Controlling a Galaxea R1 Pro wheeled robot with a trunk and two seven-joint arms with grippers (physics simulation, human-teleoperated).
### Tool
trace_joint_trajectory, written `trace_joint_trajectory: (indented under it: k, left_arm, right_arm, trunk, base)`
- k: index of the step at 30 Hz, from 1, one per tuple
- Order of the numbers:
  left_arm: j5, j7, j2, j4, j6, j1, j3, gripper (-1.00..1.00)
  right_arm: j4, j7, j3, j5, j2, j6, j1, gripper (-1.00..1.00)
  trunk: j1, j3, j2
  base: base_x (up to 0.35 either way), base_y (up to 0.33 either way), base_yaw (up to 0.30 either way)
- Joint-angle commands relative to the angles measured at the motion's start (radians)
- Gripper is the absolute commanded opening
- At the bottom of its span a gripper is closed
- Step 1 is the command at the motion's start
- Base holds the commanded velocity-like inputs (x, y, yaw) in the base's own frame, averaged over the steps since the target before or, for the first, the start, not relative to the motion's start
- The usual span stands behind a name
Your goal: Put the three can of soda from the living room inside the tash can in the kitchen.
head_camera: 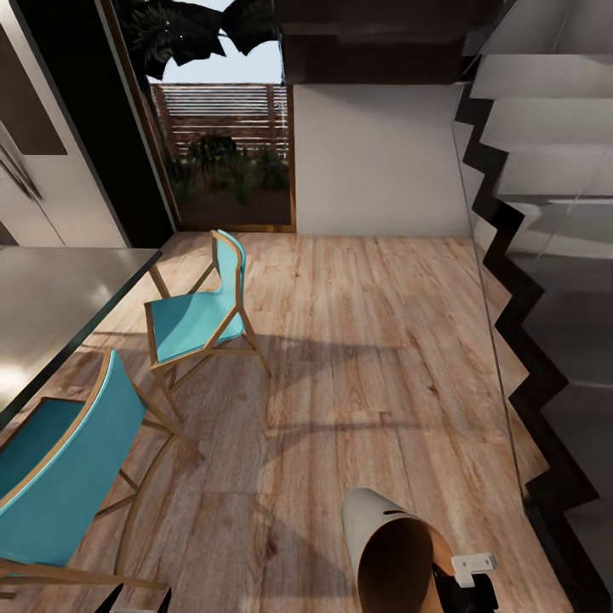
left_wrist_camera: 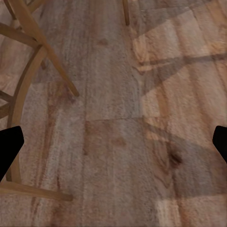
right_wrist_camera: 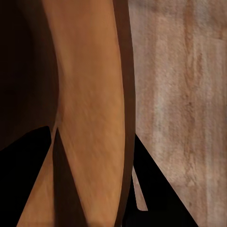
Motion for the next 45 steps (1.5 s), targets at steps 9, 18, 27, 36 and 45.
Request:
trace_joint_trajectory:
  k: [9, 18, 27, 36, 45]
  left_arm:
    - [0.0, 0.0, 0.0, 0.0, 0.001, 0.0, 0.0, 1.0]
    - [-0.001, 0.0, 0.0, 0.001, 0.002, 0.0, 0.0, 1.0]
    - [0.0, 0.0, 0.0, 0.015, 0.001, 0.0, 0.0, 1.0]
    - [0.001, 0.0, 0.0, 0.017, 0.0, 0.0, 0.0, 1.0]
    - [0.0, 0.0, 0.0, 0.017, 0.0, 0.0, 0.0, 1.0]
  right_arm:
    - [-0.001, 0.0, 0.0, 0.004, 0.001, 0.0, 0.0, -1.0]
    - [0.0, 0.0, 0.0, 0.003, 0.001, 0.0, 0.0, -1.0]
    - [0.0, 0.0, 0.0, 0.003, 0.0, 0.001, 0.0, -1.0]
    - [0.005, 0.0, -0.005, 0.004, -0.03, 0.0, 0.0, -1.0]
    - [0.043, 0.003, 0.002, 0.012, -0.066, -0.001, 0.0, -1.0]
  trunk:
    - [0.0, 0.005, 0.0]
    - [0.0, 0.013, 0.0]
    - [0.0, 0.021, 0.0]
    - [0.0, 0.027, 0.0]
    - [0.0, 0.028, 0.0]
  base:
    - [-0.045, 0.0, 0.139]
    - [-0.247, 0.0, 0.199]
    - [-0.325, 0.0, 0.183]
    - [-0.327, 0.0, 0.068]
    - [-0.327, 0.0, 0.004]
